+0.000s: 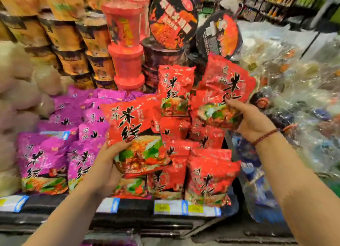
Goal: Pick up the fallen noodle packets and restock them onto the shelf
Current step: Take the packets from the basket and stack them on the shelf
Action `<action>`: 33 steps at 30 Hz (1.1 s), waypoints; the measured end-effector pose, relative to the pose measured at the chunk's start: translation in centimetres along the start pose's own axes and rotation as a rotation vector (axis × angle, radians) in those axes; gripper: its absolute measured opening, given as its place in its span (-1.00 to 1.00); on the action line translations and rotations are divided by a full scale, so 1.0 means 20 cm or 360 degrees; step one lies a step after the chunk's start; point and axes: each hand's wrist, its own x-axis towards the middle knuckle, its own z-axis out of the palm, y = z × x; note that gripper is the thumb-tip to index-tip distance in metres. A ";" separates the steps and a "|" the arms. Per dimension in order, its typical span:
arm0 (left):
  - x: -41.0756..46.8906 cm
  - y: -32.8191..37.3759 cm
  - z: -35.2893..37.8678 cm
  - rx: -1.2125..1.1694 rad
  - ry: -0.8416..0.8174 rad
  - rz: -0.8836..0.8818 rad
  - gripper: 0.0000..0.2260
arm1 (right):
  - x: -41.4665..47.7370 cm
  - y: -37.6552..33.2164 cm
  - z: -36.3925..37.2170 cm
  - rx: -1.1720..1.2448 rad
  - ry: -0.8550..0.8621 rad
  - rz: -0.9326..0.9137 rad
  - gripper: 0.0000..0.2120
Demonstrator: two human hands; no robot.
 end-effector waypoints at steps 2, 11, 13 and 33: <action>0.07 0.02 0.05 0.0058 0.0044 0.0038 0.14 | 0.20 -0.03 -0.08 -0.0017 0.0172 0.0021 -0.83; 0.29 0.00 0.09 0.0118 0.0065 -0.0004 -0.06 | 0.75 0.09 -0.13 -0.0286 0.0358 0.0019 -0.52; 0.31 0.00 0.09 0.0169 0.0081 -0.0022 -0.01 | 0.82 0.11 -0.10 -0.0389 0.0329 0.0008 -0.55; 0.35 0.06 0.15 0.0285 -0.0033 0.0024 -0.46 | 0.92 0.29 0.03 -0.1982 0.0344 -0.0517 -0.07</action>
